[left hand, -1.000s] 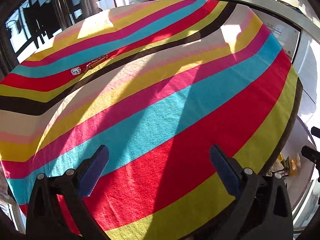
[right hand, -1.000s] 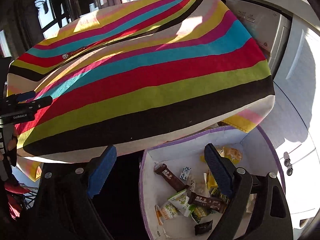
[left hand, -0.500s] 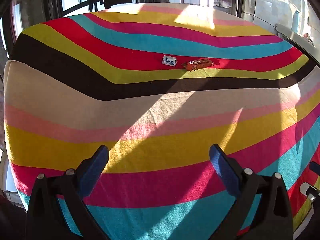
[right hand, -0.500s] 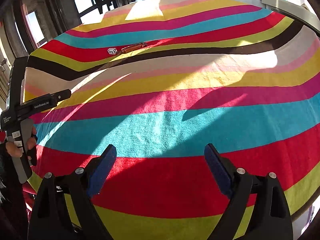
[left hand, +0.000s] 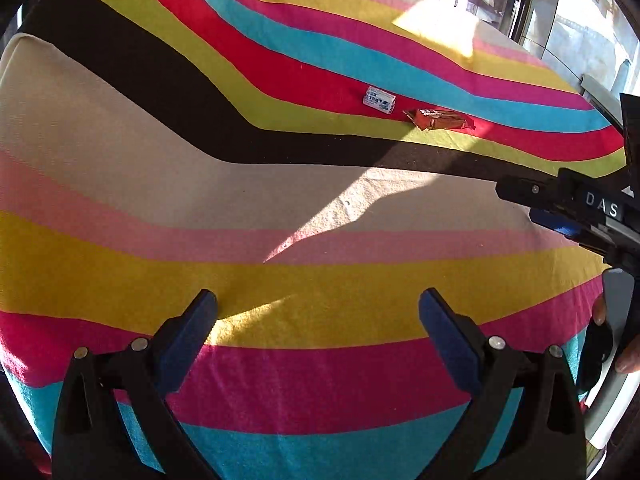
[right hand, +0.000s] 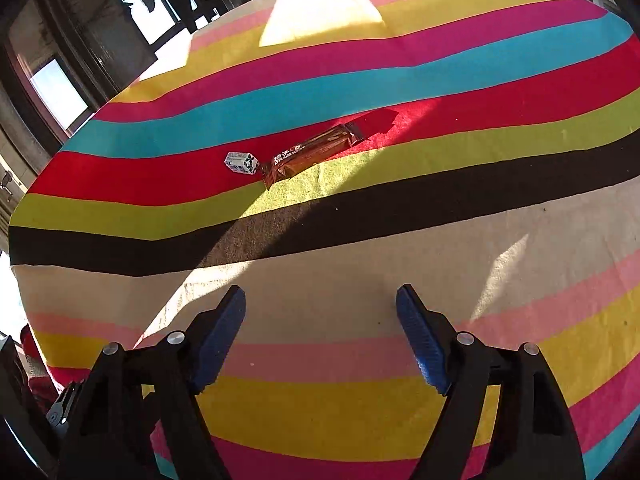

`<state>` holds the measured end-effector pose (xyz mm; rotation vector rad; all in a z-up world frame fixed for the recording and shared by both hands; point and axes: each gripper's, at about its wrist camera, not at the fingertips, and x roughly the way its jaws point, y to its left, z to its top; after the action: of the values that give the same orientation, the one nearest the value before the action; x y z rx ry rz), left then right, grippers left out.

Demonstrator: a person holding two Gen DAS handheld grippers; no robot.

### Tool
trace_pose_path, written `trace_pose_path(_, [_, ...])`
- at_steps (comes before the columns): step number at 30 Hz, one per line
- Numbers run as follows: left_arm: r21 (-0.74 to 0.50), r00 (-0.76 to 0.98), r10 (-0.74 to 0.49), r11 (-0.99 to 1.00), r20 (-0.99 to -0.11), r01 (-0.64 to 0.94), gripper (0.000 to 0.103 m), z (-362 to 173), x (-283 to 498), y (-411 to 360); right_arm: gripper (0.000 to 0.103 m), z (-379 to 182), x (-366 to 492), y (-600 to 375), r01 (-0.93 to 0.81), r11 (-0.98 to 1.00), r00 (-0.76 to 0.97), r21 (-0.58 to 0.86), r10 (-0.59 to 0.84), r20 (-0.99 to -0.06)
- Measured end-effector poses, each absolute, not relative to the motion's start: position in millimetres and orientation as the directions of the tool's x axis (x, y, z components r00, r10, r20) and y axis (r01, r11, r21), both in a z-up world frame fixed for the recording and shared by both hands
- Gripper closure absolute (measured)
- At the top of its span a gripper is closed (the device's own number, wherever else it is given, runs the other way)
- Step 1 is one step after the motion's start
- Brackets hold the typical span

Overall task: Organize snacks
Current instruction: 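Grasp the brown chocolate bar with the right tool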

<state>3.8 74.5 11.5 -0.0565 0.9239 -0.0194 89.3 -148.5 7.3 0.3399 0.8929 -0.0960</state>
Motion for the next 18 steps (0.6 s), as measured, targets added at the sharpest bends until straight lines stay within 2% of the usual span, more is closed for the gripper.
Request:
trace_pose_path(5, [0.002, 0.584, 0.002, 1.000, -0.812, 0.000, 0.002, 6.9, 7.4, 65.8, 0.029, 7.2, 149.1, -153.9, 0.351, 0.907, 0.621, 0.234, -0.038, -0.783])
trace_pose_path(11, [-0.012, 0.588, -0.009, 1.000, -0.809, -0.001, 0.002, 7.1, 5.8, 66.4, 0.027, 6.9, 204.2, -156.4, 0.457, 0.875, 0.584, 0.161, -0.159, -0.796])
trace_pose_path(14, [-0.025, 0.592, -0.020, 1.000, -0.806, 0.000, 0.002, 7.5, 4.7, 68.0, 0.022, 4.1, 227.6, -152.3, 0.477, 0.876, 0.547, 0.073, -0.230, -0.804])
trace_pose_path(17, [-0.029, 0.593, -0.024, 1.000, -0.805, 0.000, 0.002, 8.2, 3.9, 68.8, 0.015, -4.3, 240.0, -136.0, 0.411, 0.908, 0.505, -0.084, -0.304, -0.808])
trace_pose_path(18, [-0.030, 0.593, -0.024, 1.000, -0.805, 0.000, 0.002, 8.1, 3.8, 68.8, 0.016, -4.3, 236.8, -132.4, 0.375, 0.921, 0.527, -0.103, -0.304, -0.793])
